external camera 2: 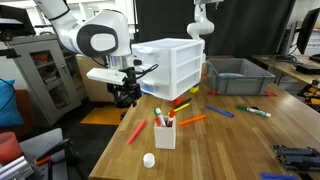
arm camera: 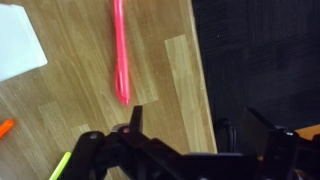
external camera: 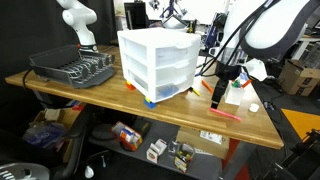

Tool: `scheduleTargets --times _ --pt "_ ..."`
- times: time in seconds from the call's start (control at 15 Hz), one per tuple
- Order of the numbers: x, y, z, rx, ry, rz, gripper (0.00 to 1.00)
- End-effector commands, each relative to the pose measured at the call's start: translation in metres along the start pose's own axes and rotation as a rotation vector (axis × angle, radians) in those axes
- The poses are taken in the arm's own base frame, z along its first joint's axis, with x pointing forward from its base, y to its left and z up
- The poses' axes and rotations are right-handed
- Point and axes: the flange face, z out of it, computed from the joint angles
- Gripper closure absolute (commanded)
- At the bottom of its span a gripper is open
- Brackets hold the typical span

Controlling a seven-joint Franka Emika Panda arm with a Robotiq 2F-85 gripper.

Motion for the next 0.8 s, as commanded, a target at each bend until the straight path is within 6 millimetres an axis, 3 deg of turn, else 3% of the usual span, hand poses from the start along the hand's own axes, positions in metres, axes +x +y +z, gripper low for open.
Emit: scheduleTargets --times 0.0,0.2,0.27,0.47,0.73 --pt "-0.022 -0.022 -0.027 0.020 0.010 0.081 0.00" --pt "-0.040 -0.043 -0.049 0.090 0.020 0.133 0.00" --pt "-0.025 -0.036 -0.037 0.058 0.015 0.113 0.00" --pt "-0.036 -0.045 -0.052 0.075 0.025 0.132 0.00" --pt "-0.038 -0.044 -0.049 0.077 0.020 0.135 0.00"
